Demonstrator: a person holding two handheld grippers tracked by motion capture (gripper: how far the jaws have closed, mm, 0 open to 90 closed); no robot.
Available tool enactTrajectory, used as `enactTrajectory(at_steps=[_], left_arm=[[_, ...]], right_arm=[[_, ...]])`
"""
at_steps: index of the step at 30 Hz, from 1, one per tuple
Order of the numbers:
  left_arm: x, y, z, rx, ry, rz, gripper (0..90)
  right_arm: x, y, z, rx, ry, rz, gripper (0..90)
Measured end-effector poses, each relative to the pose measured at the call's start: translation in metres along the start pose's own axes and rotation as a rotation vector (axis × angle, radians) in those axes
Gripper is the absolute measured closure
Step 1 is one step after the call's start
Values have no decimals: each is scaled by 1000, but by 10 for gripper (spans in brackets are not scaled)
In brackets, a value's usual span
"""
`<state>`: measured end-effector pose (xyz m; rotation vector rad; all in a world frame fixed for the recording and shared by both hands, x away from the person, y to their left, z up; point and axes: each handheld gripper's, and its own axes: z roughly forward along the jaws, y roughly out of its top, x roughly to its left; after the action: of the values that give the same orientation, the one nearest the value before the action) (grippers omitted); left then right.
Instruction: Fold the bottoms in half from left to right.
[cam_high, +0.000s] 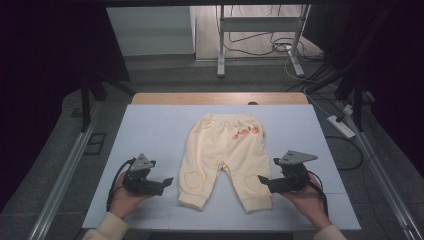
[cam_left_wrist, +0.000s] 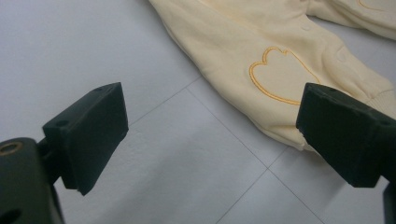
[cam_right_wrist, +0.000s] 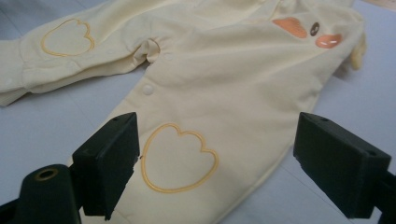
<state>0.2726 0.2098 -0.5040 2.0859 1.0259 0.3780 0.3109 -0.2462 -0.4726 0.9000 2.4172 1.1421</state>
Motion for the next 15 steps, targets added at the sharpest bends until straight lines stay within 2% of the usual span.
enactTrajectory(at_steps=[4,8,11,15], left_arm=[[0,0,1,5,0,3,90],[-1,1,1,8,0,10,90],[0,0,1,9,0,9,90],[-1,1,3,14,0,13,90]], right_arm=[[4,5,5,0,12,-7,149],[13,13,12,-20,59,-7,150],[17,15,17,-13,65,-24,150],[20,18,21,-11,77,-25,151]])
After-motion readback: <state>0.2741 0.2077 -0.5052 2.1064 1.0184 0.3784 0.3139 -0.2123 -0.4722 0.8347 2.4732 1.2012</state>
